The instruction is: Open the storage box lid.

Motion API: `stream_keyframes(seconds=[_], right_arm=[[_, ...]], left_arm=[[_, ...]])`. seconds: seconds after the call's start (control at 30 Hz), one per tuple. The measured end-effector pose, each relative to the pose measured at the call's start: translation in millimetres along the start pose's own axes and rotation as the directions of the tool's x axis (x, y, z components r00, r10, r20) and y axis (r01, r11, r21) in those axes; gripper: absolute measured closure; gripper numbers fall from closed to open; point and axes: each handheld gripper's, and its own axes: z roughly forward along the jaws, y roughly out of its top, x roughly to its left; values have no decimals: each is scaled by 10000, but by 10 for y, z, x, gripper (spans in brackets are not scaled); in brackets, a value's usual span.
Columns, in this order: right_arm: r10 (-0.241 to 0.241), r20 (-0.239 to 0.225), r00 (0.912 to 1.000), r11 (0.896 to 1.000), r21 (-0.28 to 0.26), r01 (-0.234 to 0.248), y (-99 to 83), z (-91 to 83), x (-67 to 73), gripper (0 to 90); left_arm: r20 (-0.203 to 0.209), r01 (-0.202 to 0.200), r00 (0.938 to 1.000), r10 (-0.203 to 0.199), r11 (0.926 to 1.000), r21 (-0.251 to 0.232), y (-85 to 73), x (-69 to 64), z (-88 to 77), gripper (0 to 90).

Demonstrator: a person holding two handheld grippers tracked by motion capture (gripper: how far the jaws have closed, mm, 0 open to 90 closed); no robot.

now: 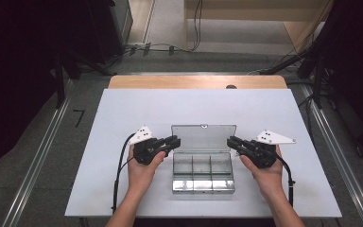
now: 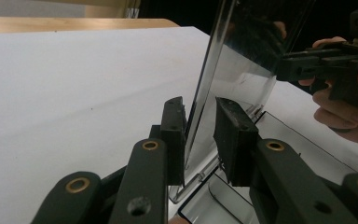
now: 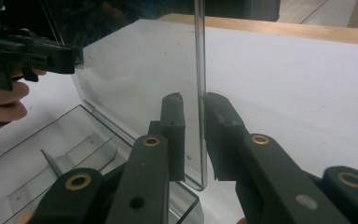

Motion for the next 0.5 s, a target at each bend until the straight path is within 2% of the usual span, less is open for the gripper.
stream_keyframes(seconds=[0.13,0.5], right_arm=[[137,60,9999,9999,15,-137,1,25,-8,783],[382,261,9989,9993,-7,-382,-20,88,-40,783]], left_arm=[[7,138,9999,-138,9999,-4,-6,27,9,749],[-434,263,9987,-262,9997,7,-24,38,64,755]])
